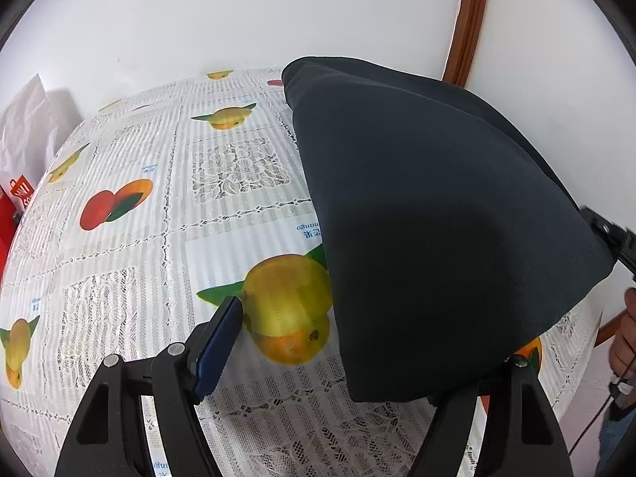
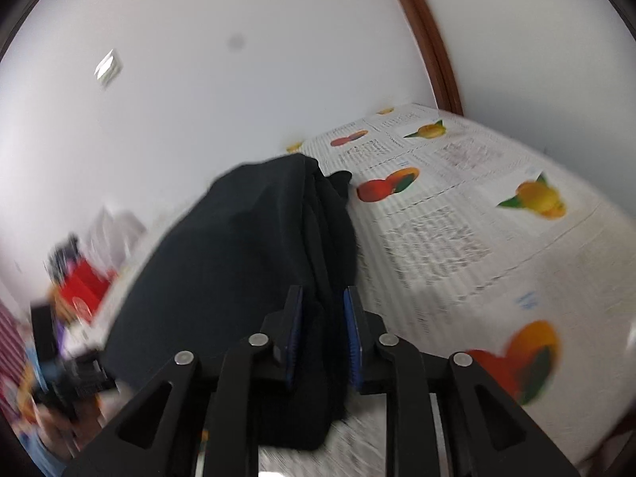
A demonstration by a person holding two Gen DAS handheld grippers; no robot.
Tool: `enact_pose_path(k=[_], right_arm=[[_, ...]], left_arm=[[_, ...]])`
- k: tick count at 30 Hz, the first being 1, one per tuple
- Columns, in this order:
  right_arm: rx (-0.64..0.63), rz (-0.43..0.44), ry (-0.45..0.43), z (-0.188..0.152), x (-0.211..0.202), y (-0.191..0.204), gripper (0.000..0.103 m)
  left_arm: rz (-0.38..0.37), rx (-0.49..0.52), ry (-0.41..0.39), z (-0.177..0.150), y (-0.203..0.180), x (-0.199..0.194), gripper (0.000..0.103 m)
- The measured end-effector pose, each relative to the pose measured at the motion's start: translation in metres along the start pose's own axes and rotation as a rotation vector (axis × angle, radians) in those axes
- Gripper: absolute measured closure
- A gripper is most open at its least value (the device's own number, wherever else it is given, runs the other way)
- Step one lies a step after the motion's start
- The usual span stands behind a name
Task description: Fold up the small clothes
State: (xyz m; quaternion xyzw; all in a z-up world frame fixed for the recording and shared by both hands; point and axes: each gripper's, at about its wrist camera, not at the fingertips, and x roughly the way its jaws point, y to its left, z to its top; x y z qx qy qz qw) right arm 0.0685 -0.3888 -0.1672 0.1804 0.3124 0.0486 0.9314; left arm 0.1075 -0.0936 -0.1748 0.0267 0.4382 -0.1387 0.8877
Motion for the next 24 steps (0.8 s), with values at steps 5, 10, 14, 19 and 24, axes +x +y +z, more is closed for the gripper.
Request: enact_pose_path(k=[5, 10, 14, 19, 24], right_arm=[[-0.090, -0.004, 0.047, -0.011, -0.035, -0.010, 0.071], [-0.106, 0.026, 0.093, -0.027, -0.060, -0.017, 0.067], [-0.140, 0.027, 0.138, -0.046, -0.056, -0.010, 0.066], [-0.132, 0.040, 0.142, -0.048, -0.029, 0.004, 0.066], [-0.093, 0.032, 0.150, -0.035, 0.008, 0.005, 0.086]], left_arm=[[-0.015, -0.021, 0.002, -0.003, 0.002, -0.007, 0.035], [-0.049, -0.049, 0.002, -0.009, 0.004, -0.016, 0.046], [-0.060, -0.051, -0.003, -0.011, 0.001, -0.023, 0.052], [-0.073, -0.060, -0.006, -0.013, -0.002, -0.027, 0.066], [-0.102, -0.059, -0.002, -0.010, -0.005, -0.026, 0.084]])
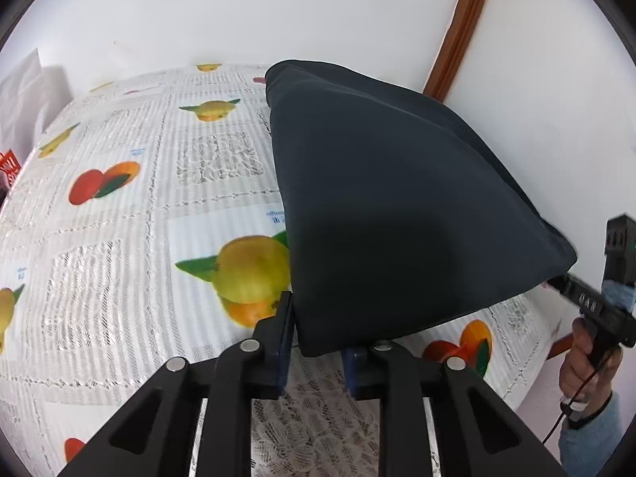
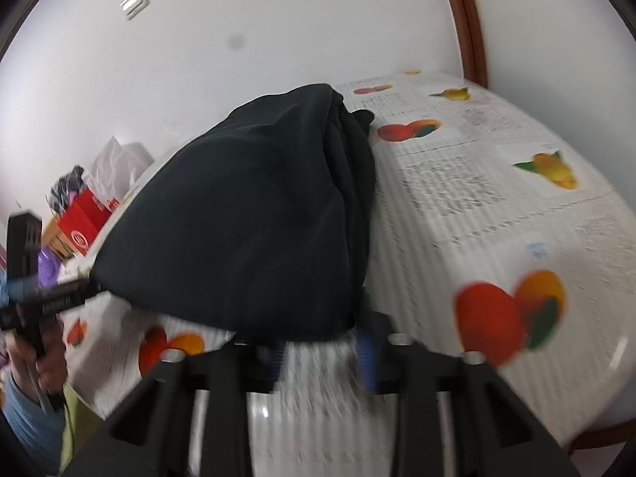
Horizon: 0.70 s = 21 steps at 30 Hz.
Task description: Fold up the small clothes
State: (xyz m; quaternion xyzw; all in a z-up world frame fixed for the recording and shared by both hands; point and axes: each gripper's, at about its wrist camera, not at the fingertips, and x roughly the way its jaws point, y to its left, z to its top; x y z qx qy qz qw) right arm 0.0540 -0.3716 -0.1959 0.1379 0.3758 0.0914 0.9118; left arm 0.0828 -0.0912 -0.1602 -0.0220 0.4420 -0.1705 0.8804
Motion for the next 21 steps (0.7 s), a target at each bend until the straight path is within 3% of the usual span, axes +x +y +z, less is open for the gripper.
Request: enact_pose_path(k=[3, 16, 21], right_arm=[[-0.026, -0.012, -0.027, 0.015, 0.008, 0.006, 0.092], [-0.048, 0.004, 0.029, 0.095, 0.089, 0.027, 0.093], [-0.067, 0.003, 0.051, 0.104, 0.096, 0.029, 0.090]], left_arm=[[0.025, -0.001, -0.006, 0.007, 0.002, 0.003, 0.085], [0.096, -0.102, 0.005, 0.046, 0.041, 0.022, 0.086], [0.091, -0.118, 0.020, 0.054, 0.048, 0.029, 0.086]])
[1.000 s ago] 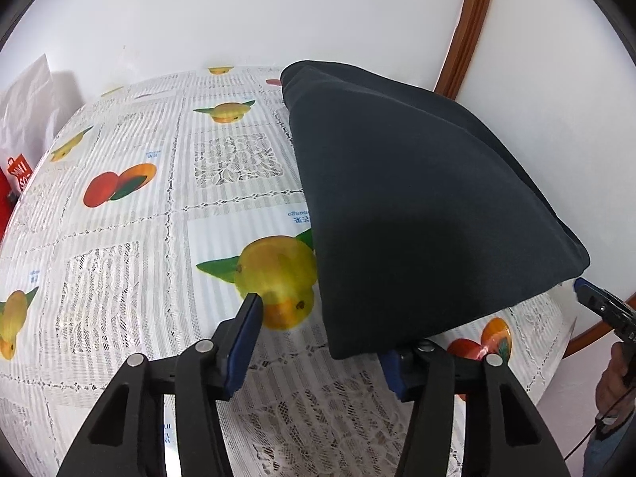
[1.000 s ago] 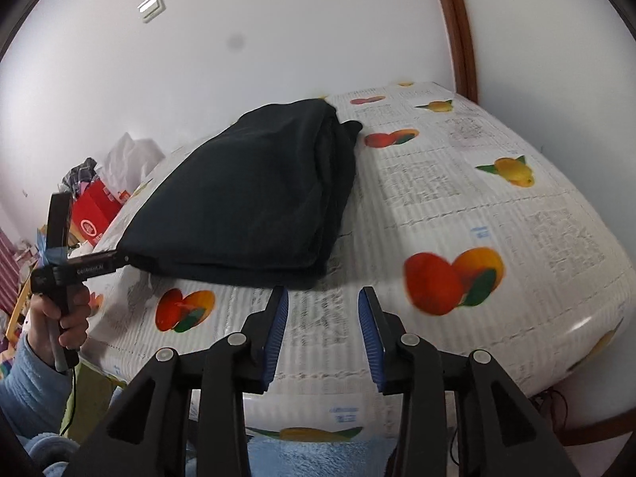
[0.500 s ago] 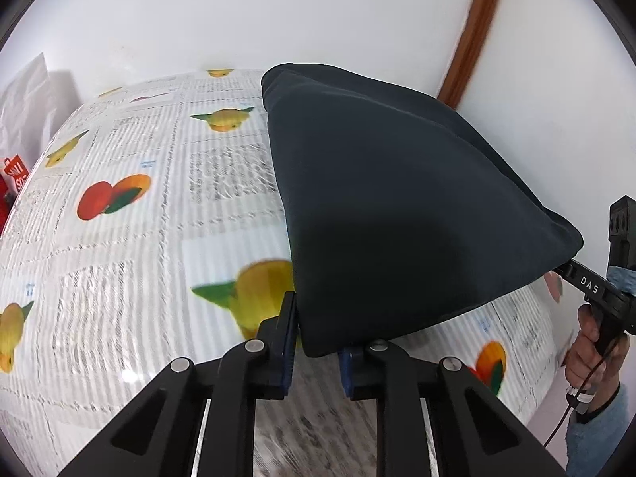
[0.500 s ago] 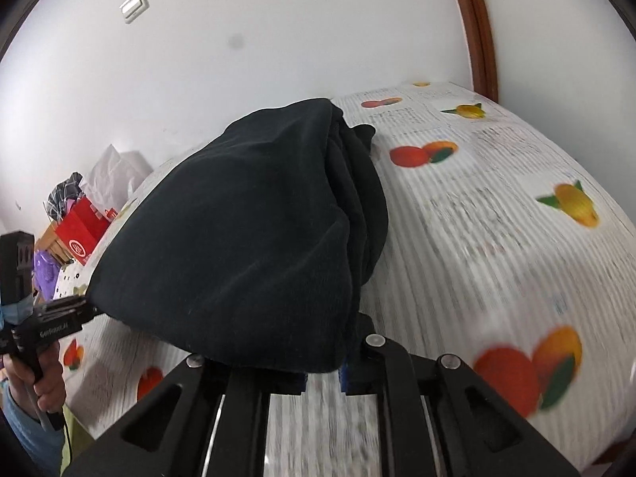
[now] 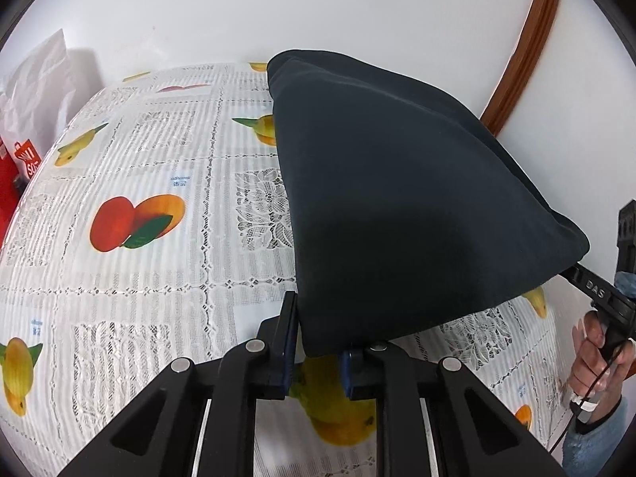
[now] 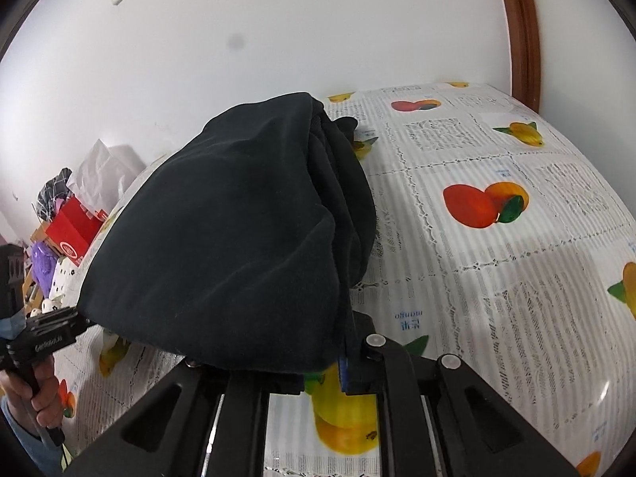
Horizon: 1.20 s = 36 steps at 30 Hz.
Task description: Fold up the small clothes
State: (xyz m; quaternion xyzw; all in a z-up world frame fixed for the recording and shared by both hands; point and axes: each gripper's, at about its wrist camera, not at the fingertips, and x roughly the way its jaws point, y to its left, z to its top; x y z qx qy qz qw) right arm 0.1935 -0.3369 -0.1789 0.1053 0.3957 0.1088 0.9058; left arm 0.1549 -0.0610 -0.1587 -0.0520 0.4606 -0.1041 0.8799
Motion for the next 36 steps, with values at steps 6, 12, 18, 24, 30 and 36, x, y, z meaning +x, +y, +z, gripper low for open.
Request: enact_pose_path(k=[6, 12, 18, 24, 30, 36], right_arm=[[-0.033, 0.014, 0.024, -0.021, -0.035, -0.007, 0.084], [-0.101, 0.016, -0.096, -0.010, -0.089, 0.010, 0.084], [-0.117, -0.049, -0.097, 0.038, -0.049, 0.032, 0.084], [-0.093, -0.073, -0.018, 0.058, 0.001, 0.023, 0.085], [-0.019, 0.038, -0.109, 0.059, -0.003, 0.004, 0.100], [0.077, 0.073, -0.056, 0.053, 0.007, -0.015, 0.100]], left_arm=[[-0.018, 0.006, 0.025, -0.006, 0.003, -0.004, 0.082], [-0.151, 0.032, 0.059, -0.019, -0.002, -0.027, 0.059], [-0.120, 0.074, -0.023, -0.005, -0.010, -0.053, 0.052], [-0.098, 0.055, -0.036, 0.035, -0.003, -0.036, 0.048], [-0.086, 0.066, 0.014, 0.047, -0.008, -0.001, 0.045], [-0.095, 0.095, 0.003, 0.051, -0.007, 0.002, 0.045]])
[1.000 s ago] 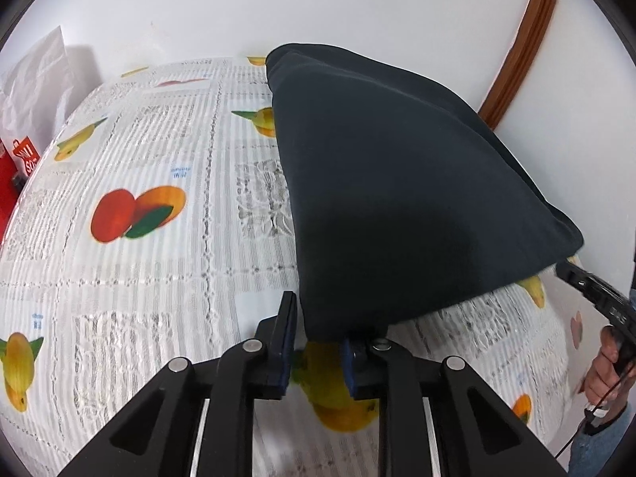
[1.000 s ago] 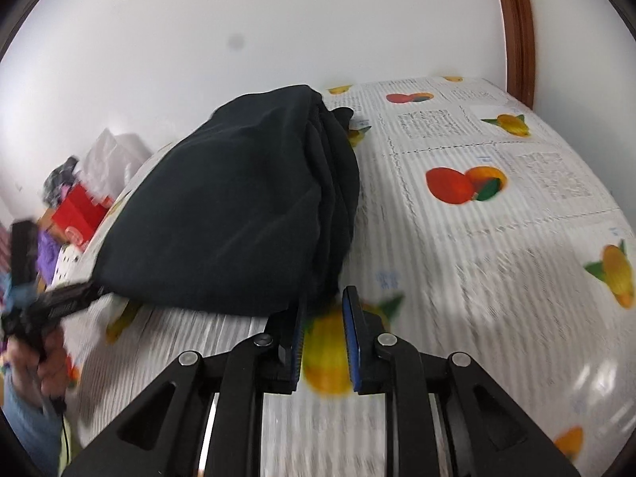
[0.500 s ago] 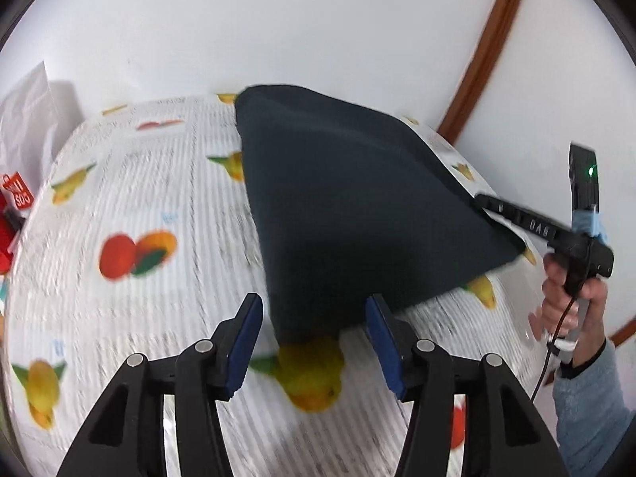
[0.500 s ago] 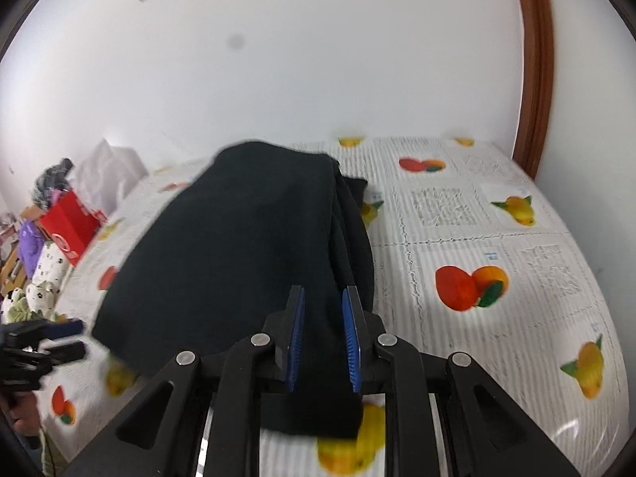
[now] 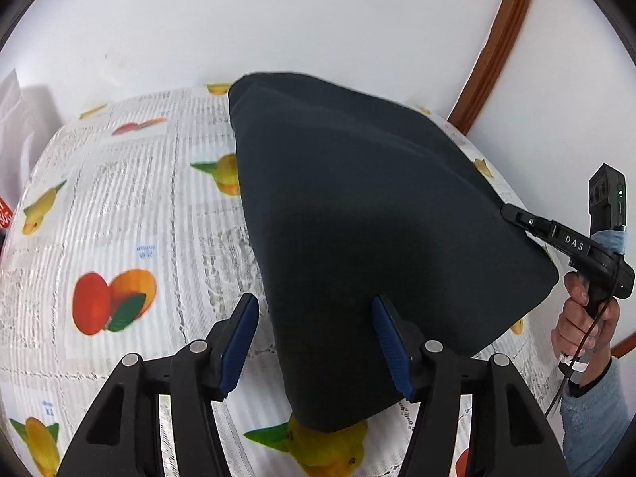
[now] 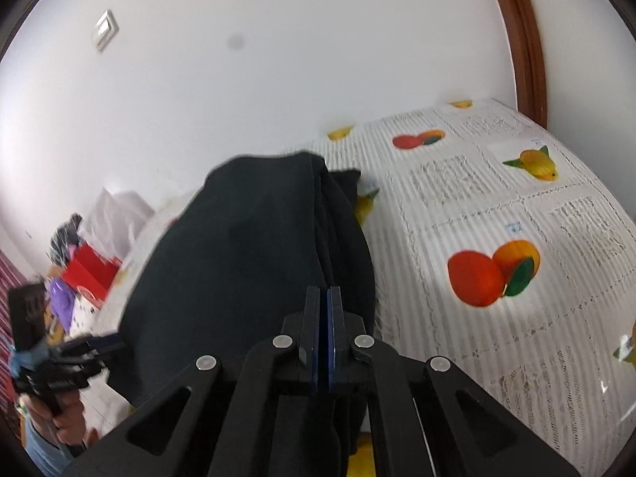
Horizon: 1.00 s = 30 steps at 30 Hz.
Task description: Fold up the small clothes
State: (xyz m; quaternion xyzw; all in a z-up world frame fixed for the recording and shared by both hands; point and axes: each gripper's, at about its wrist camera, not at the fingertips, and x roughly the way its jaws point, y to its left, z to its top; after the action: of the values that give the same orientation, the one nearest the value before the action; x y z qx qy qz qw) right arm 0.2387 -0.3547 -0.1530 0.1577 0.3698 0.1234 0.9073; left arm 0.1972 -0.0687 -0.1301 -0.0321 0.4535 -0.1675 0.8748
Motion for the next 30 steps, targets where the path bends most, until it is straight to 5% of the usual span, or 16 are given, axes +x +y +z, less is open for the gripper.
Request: enact_pose_path(k=[9, 13, 14, 25, 30], right_arm=[[-0.145, -0.097, 0.041, 0.043, 0.013, 0.041, 0.088], [-0.138, -0.136, 0.138, 0.058, 0.048, 0.048, 0.088], [-0.145, -0.153, 0.170, 0.059, 0.057, 0.049, 0.099], [-0.184, -0.170, 0.132, 0.072, 0.042, 0.046, 0.098], [-0.182, -0.142, 0.146, 0.082, 0.053, 0.054, 0.087]], left_arm=[[0.056, -0.006, -0.031, 0.030, 0.011, 0.003, 0.045], [0.064, -0.006, -0.021, 0.037, 0.014, 0.013, 0.041], [0.061, -0.003, -0.018, 0.038, 0.014, 0.015, 0.041], [0.037, -0.001, -0.021, 0.042, 0.020, 0.016, 0.040], [0.039, -0.009, -0.022, 0.043, 0.019, 0.018, 0.040]])
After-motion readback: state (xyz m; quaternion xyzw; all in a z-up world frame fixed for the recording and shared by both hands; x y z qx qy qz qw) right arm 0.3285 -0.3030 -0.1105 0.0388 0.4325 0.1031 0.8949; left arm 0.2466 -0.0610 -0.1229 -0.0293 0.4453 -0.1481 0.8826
